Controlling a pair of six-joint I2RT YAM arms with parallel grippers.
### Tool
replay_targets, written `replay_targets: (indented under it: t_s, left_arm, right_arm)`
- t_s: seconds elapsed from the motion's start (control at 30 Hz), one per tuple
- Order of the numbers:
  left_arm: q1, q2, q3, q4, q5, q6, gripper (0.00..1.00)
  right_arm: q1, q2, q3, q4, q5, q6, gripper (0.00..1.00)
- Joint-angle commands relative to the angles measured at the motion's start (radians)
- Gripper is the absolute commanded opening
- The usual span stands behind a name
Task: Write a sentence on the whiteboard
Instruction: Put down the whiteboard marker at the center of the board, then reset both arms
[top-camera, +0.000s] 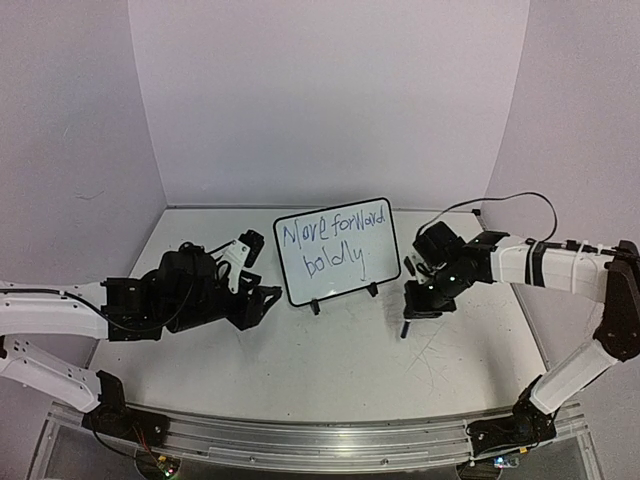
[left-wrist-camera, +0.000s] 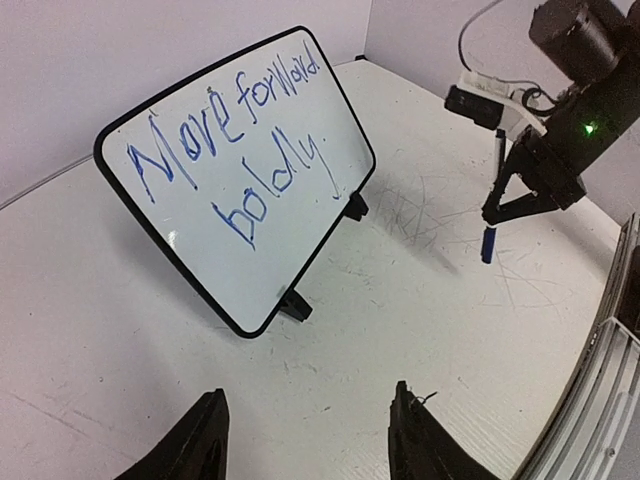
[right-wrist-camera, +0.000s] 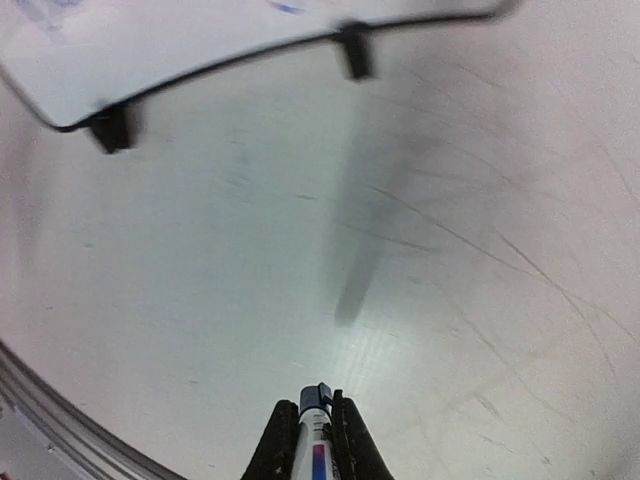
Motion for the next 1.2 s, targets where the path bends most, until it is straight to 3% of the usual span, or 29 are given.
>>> replay_targets:
  t_s: [0.0,0.17,0.37,0.53,0.77,0.83,0.9,1.17]
  left_arm:
    - [0.023,0.014,0.094,0.017,0.010,-0.006,0.56]
    - [0.052,-0.058,0.098,0.020,0.000,-0.025,0.57]
    - [0.054,-0.184,0.104,0.014,0.042,-0.039,0.58]
    - [0.054,-0.299,0.110,-0.026,0.024,-0.023,0.61]
    - [0.054,-0.307,0.186,-0.068,-0.060,0.012,0.70]
    - [0.054,-0.290,0.228,-0.087,-0.100,0.019,0.73]
    - [0.054,-0.274,0.274,-0.105,-0.144,0.041,0.75]
    - [0.054,-0.246,0.461,-0.092,-0.238,0.133,0.82]
  right_arm:
    - [-0.111,-0.011,-0.058,-0.231,0.044,0.019,0.07]
    - [-0.148,0.093,-0.013,-0.231,0.023,0.002,0.22]
    - [-0.170,0.252,0.043,-0.170,0.115,-0.009,0.21]
    - [-0.170,0.227,0.079,-0.109,0.156,0.021,0.26]
    - [-0.157,-0.082,0.124,-0.101,0.277,0.004,0.58]
    - [-0.157,-0.196,0.148,-0.105,0.322,-0.025,0.80]
    - [-0.157,-0.301,0.184,-0.104,0.371,-0.074,0.95]
    - [-0.157,-0.662,0.284,0.097,0.454,-0.308,0.98]
